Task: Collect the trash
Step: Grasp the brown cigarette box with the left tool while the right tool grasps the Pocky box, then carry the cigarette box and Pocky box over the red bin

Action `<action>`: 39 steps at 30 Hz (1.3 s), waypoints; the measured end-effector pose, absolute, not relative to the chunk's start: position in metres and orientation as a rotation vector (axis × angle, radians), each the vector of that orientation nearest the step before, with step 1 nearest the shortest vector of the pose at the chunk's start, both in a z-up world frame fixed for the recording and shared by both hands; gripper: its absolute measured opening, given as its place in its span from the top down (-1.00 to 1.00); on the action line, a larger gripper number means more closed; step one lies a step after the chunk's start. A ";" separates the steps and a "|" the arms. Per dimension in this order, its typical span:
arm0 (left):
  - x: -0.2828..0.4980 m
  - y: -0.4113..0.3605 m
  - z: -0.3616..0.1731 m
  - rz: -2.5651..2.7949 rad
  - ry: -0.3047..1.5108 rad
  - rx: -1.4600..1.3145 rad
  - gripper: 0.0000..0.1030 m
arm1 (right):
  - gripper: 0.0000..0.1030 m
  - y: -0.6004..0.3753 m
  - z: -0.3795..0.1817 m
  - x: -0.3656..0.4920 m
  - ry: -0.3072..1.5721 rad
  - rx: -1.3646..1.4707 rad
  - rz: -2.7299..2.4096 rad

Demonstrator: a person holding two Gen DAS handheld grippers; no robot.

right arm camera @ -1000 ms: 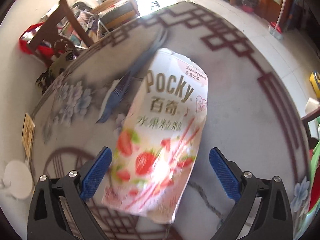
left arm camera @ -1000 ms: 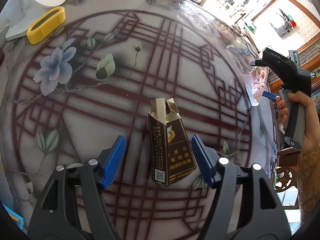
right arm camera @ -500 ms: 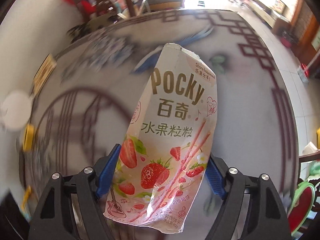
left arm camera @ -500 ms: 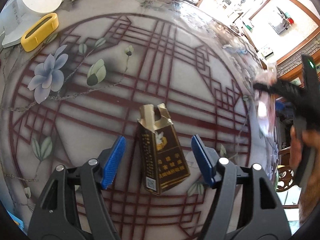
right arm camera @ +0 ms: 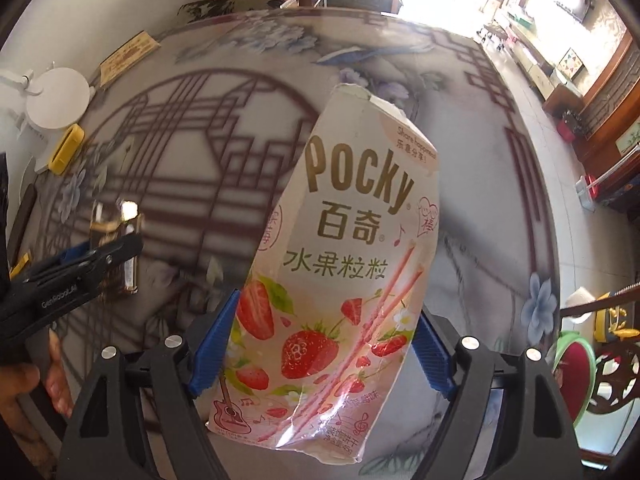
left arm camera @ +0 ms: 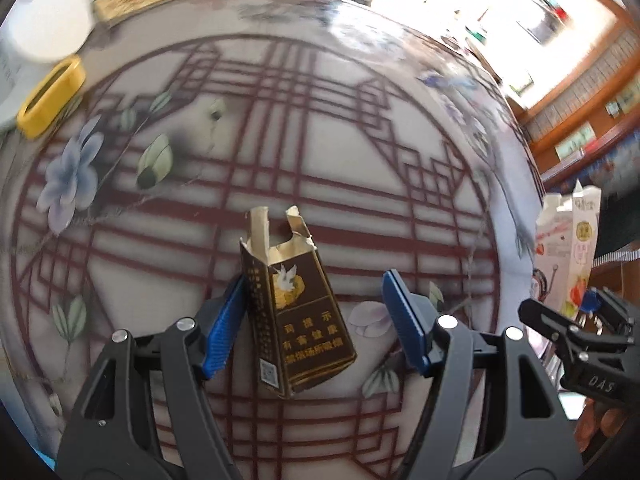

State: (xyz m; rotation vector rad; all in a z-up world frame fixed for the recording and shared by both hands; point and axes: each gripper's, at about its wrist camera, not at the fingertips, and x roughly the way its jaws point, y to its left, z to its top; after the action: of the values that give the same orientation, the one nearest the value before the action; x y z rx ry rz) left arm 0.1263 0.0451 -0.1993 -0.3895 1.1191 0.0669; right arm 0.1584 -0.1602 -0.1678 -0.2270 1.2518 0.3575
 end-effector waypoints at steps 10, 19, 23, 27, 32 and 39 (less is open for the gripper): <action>0.126 0.054 -0.204 0.084 1.134 -0.480 -0.47 | -0.63 -0.167 -0.169 0.162 1.293 -0.137 0.338; 0.124 0.043 -0.201 0.065 1.144 -0.448 0.34 | -0.72 -0.166 -0.183 0.161 1.339 -0.142 0.311; 0.113 0.042 -0.191 0.053 1.125 -0.458 0.34 | -0.13 -0.166 -0.183 0.155 1.322 -0.174 0.312; 0.106 0.040 -0.179 0.040 1.103 -0.450 0.34 | 0.37 -0.170 -0.171 0.152 1.311 -0.116 0.339; 0.095 0.036 -0.159 0.017 1.066 -0.443 0.34 | 0.38 -0.171 -0.151 0.139 1.257 -0.102 0.344; 0.079 0.024 -0.137 -0.043 1.044 -0.441 0.34 | 0.38 -0.184 -0.124 0.115 1.205 -0.057 0.330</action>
State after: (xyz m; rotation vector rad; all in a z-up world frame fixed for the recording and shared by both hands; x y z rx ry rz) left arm 0.0794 0.0242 -0.1375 -0.4412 1.0438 -0.0429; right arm 0.1148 -0.1839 -0.1237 -0.0567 1.2051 0.3304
